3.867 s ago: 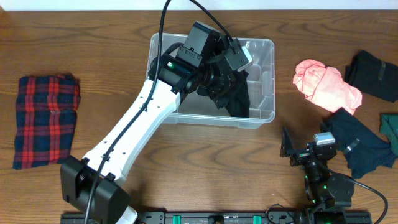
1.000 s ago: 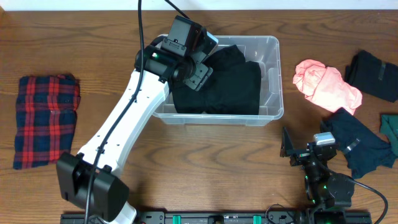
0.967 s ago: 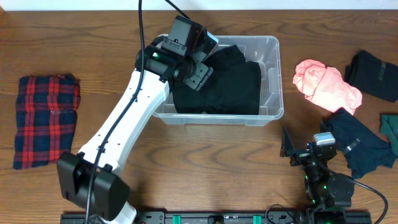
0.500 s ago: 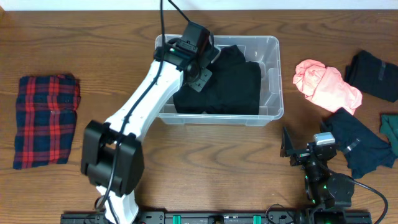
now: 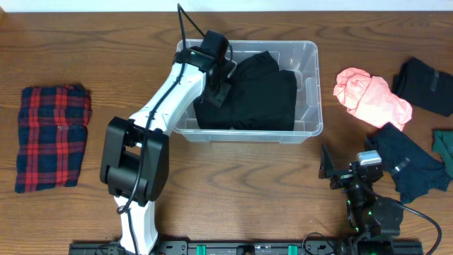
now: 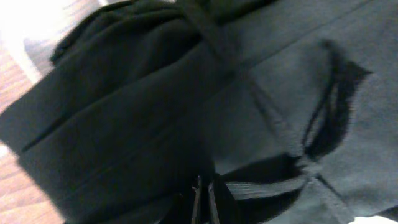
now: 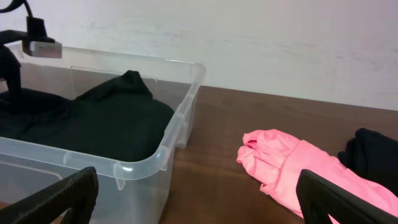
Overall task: Pack container
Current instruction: 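Withdraw the left gripper and move it to the plaid shirt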
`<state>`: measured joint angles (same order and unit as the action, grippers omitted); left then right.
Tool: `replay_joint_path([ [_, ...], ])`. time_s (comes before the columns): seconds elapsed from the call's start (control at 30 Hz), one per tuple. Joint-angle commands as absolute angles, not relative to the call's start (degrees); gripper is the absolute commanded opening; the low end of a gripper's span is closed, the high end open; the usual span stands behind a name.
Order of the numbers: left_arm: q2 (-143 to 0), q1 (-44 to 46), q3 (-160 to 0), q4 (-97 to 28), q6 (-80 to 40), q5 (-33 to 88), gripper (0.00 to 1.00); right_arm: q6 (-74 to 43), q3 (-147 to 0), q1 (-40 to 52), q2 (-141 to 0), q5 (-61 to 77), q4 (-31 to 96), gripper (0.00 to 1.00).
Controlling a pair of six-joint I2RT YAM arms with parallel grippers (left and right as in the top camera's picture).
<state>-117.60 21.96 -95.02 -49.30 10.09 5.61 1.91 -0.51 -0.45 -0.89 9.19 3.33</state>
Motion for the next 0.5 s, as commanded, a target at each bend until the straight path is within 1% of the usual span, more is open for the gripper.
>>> replay_joint_path([
  [0.0,-113.7,21.2,-97.9,-50.3,8.2,5.3,0.07,2.2,-0.3,0.0,-0.6,9.1,3.4,0.99],
  [0.2,-102.3,20.8,-98.3,-50.6,8.2,5.3,0.09,2.2,-0.3,0.0,-0.6,9.1,3.4,0.99],
  [0.27,-98.1,20.0,-98.3,-51.2,8.2,5.2,0.13,2.2,-0.3,0.0,-0.6,9.1,3.4,0.99],
  [0.4,-92.0,16.1,-98.3,-53.9,4.2,-0.1,0.15,2.2,-0.3,0.0,-0.6,9.1,3.4,0.99],
  [0.47,-90.0,12.1,-98.3,-56.2,1.3,-1.1,0.17,2.2,-0.3,0.0,-0.6,9.1,3.4,0.99],
])
